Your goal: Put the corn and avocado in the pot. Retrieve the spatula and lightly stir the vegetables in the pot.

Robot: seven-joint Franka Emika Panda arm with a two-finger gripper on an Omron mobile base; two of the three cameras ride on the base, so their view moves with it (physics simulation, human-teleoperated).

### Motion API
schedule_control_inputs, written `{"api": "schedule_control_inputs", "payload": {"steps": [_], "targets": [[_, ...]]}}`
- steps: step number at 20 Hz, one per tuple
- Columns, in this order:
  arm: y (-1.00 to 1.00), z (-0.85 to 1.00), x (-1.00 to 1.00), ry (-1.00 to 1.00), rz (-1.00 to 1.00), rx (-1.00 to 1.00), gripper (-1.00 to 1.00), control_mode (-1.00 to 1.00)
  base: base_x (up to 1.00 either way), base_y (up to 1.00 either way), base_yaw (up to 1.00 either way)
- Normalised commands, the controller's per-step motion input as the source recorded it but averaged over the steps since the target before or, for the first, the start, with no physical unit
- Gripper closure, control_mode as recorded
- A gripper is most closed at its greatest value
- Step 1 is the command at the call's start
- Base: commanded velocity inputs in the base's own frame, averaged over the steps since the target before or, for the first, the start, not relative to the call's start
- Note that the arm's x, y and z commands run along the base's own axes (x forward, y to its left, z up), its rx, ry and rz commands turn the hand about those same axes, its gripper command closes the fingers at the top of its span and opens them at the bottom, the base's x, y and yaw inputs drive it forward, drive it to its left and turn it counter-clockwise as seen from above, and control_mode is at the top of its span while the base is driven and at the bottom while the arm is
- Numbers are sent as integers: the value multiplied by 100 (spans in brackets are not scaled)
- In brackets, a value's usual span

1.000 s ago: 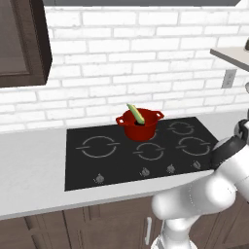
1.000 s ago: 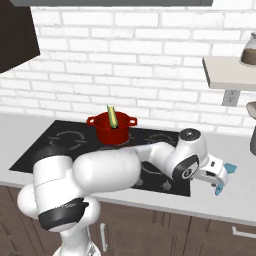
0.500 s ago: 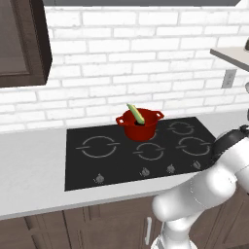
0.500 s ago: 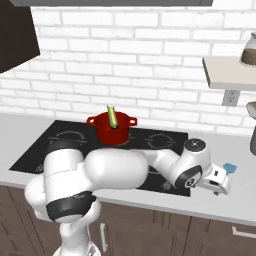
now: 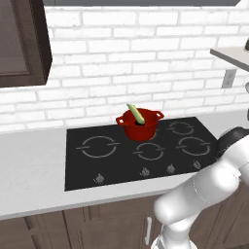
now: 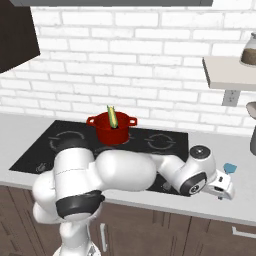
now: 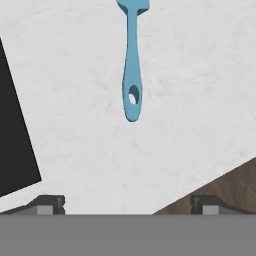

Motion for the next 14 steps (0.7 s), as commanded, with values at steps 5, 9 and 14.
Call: {"api": "schedule_control_inputs", "payload": {"steps": [5, 9, 14], "targets": [[-8, -5, 2, 0, 1, 0, -100, -100, 0, 0, 0], [0, 0, 6, 0, 2, 0, -100, -100, 0, 0, 0], [0, 0, 7, 0, 0, 0, -100, -100, 0, 0, 0]]}}
